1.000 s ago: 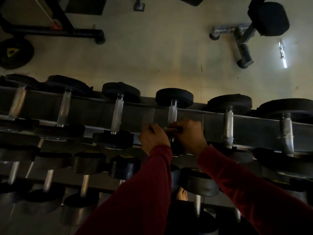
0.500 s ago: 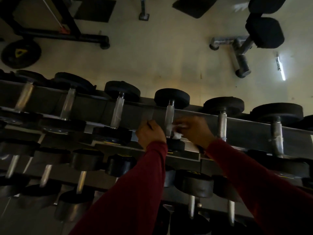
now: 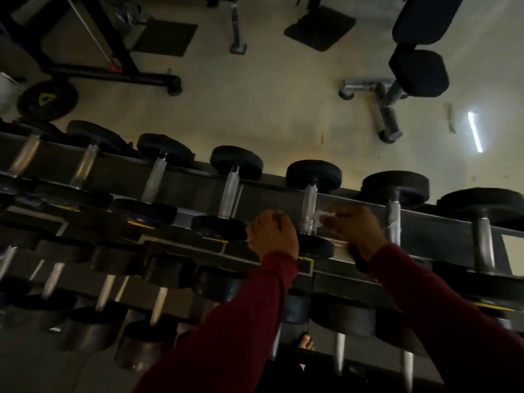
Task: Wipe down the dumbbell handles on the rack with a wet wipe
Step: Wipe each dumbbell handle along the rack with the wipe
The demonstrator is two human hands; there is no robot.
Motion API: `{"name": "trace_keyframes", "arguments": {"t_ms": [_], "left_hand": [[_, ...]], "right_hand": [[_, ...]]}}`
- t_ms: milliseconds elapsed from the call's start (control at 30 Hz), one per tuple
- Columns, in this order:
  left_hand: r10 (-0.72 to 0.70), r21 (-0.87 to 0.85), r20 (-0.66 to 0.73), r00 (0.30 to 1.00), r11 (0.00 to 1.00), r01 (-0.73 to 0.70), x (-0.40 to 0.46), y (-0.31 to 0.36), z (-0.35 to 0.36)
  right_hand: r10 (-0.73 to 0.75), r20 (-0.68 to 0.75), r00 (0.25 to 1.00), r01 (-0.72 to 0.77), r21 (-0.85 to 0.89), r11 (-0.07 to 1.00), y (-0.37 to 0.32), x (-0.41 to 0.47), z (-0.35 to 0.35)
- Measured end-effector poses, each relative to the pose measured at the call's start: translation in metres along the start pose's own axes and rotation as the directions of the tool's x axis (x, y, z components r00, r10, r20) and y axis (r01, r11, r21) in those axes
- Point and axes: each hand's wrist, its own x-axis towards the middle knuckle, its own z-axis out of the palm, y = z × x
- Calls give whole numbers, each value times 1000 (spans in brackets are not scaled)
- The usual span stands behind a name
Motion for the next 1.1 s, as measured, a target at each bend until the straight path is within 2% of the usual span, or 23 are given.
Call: {"name": "trace_keyframes", "arguments": {"t_ms": [33, 100, 133, 167, 267, 367, 467, 567, 767, 933, 1000, 1100], "left_hand": [[-176, -49, 38, 984, 983, 178, 1, 4, 13], [-377, -77, 54, 925, 922, 380, 4, 6, 34], [-430, -115, 14, 903, 896, 428, 5, 5, 41], [-463, -179, -36, 885, 875, 451, 5, 5, 45], [-502, -272, -123, 856, 847, 457, 4, 8, 49], [-510, -311, -157, 846, 838, 447, 4, 10, 49], [-519, -323, -173, 837, 833, 449, 5, 9, 52], [-521, -301, -184, 834, 837, 457, 9, 5, 55], [-534, -304, -181, 826, 829, 470, 12, 1, 59], [-549, -325, -178, 816, 816, 478, 15, -2, 61], [-548, -335, -174, 818, 814, 474, 15, -3, 63], [-542, -341, -166, 824, 816, 468, 16, -5, 63]], "right_hand": [[-36, -8, 999, 34, -195, 980, 3, 5, -1], [-41, 84, 996, 81, -549, 832, 5, 15, 4], [-23, 109, 994, 87, -629, 773, 5, 20, 9], [3, 107, 994, 66, -633, 771, 4, 25, 13], [59, 69, 996, -12, -543, 840, 9, 43, 23], [29, 131, 991, 50, -559, 828, 17, 53, 26], [5, 253, 968, 138, -543, 828, 24, 59, 30], [14, 310, 951, 142, -474, 869, 24, 60, 23], [-50, 250, 967, 156, -429, 890, 29, 58, 22], [28, 270, 962, 104, -464, 880, 27, 59, 30], [26, 249, 968, 76, -392, 917, 29, 56, 26], [56, 231, 971, -26, -131, 991, 30, 42, 16]]}}
